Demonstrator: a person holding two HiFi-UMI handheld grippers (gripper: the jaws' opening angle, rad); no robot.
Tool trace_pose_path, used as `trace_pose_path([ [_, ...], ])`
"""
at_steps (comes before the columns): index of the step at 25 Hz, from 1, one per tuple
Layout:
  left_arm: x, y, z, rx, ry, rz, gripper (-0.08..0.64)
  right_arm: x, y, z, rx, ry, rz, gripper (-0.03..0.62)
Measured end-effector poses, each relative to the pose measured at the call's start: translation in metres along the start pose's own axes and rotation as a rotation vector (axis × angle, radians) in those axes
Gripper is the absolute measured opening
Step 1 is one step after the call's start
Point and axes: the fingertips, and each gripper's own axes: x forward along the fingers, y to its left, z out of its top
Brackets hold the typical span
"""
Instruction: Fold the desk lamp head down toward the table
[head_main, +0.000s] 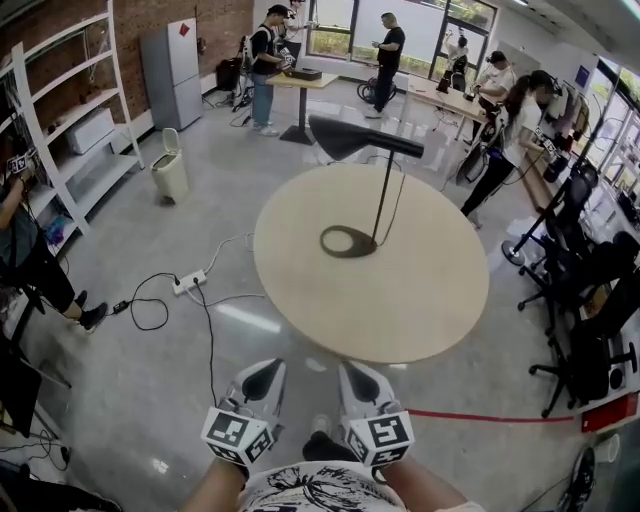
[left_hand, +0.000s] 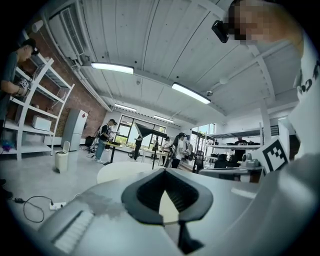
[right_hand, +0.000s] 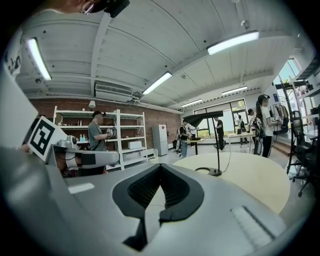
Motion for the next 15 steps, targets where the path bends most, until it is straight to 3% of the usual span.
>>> trace_pose_path([
  [6, 0.090, 0.008, 0.015, 0.011, -0.016, -0.019, 0.005, 0.052, -0.066, 0.019, -0.062, -0.018, 0.005, 0.008],
  [15, 0.158, 0.031, 0.023, 0.044, 0.027, -0.037, 0.005, 0.103, -0.130, 0.031, -0.013, 0.010, -0.041, 0.008],
])
